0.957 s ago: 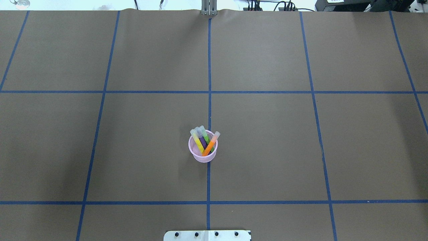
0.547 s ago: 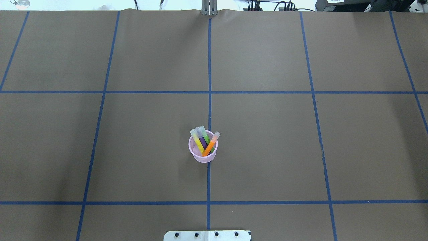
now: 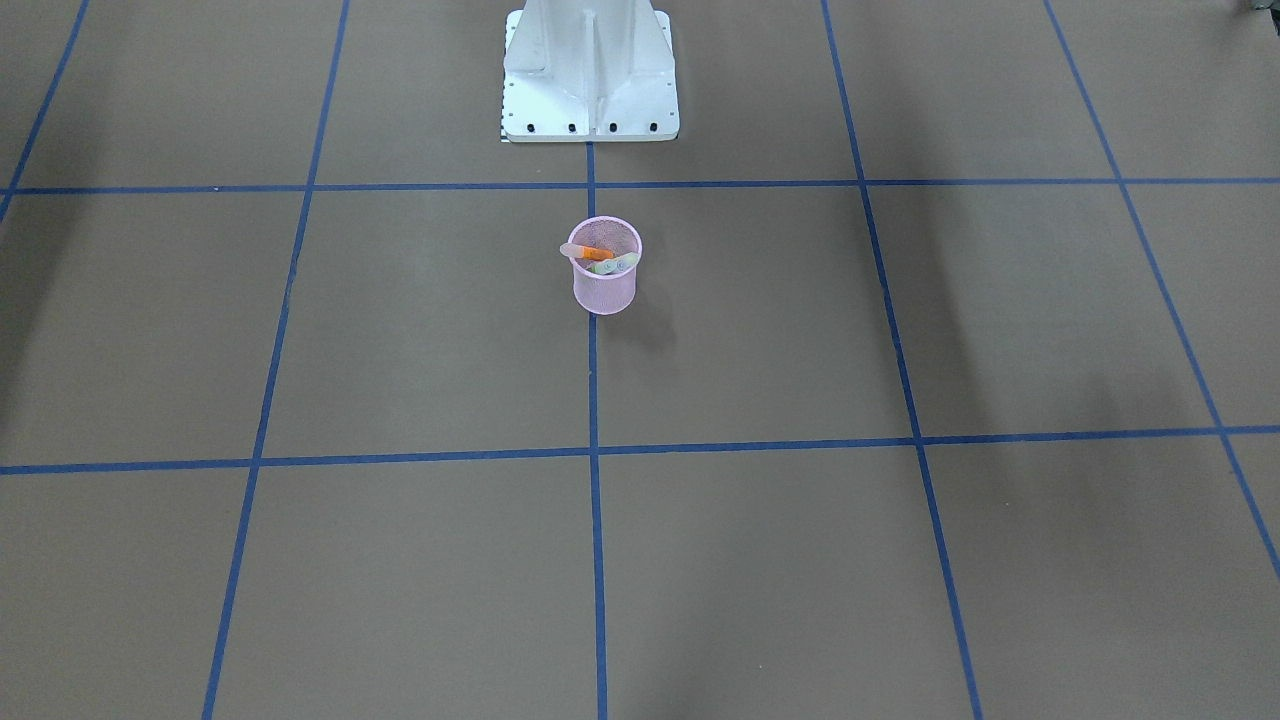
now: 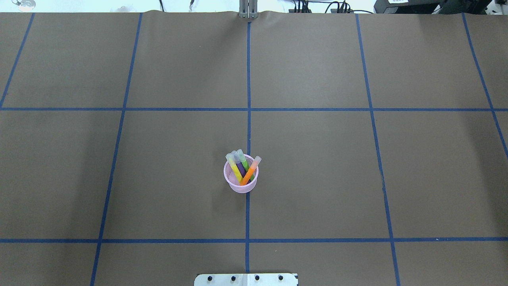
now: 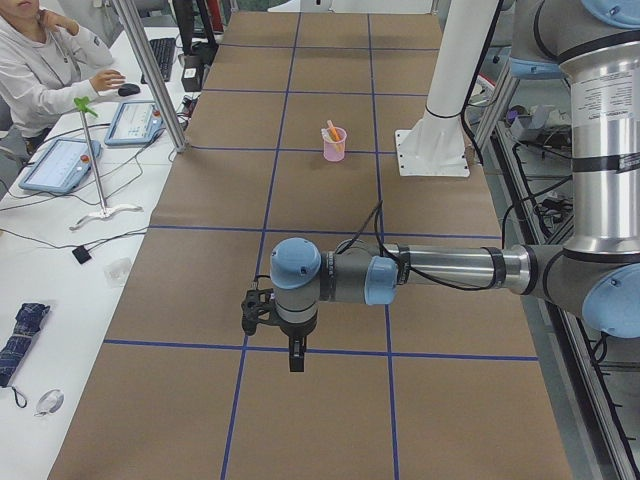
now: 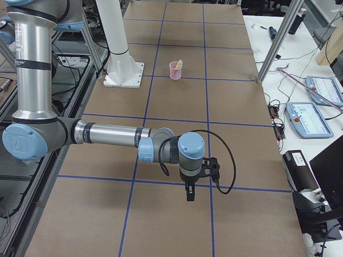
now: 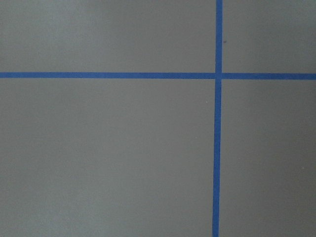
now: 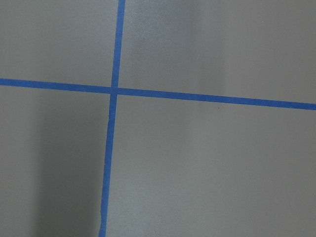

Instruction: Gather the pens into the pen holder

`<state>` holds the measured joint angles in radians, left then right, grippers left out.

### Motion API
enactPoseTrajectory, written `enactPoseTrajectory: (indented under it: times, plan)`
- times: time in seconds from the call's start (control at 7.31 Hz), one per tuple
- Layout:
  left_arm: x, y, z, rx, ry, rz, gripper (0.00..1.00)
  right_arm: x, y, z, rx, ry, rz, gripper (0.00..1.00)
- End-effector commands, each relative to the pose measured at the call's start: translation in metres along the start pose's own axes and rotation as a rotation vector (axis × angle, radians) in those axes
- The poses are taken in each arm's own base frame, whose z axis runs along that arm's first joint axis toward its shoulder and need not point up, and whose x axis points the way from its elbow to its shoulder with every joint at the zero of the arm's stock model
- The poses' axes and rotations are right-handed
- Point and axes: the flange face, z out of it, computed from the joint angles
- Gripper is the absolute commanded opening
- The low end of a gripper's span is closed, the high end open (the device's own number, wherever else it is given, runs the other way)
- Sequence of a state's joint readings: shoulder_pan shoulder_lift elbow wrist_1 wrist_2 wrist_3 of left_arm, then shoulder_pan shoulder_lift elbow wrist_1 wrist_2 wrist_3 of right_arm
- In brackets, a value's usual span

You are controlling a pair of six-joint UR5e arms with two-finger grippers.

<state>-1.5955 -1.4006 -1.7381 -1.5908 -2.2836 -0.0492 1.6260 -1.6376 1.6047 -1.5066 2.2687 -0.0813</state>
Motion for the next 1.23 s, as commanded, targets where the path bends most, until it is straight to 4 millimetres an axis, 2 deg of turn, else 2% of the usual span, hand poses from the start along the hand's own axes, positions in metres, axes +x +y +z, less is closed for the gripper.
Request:
enactPoseTrajectory:
  times: [0.0,0.41,0.68,1.09]
  plan:
    - [0.0045,0.0018,-0.0039,0.008,0.002,0.011,1.0,0.0006,0.0005,0.0008,-0.002,0.0,0.001,1.0]
    - [0.0123,0.0042,-0.0101,0.027,0.003,0.036,1.0,0.0037,0.0032,0.0048,-0.01,-0.001,0.008,1.0]
    - [0.0134,0.0033,-0.0113,0.03,0.004,0.039,1.0,0.0012,-0.0047,0.0007,-0.001,0.003,0.002,1.0]
    - [0.0143,0.0037,-0.0126,0.033,0.002,0.041,1.0,0.0024,-0.0021,0.0024,-0.005,0.003,0.006,1.0]
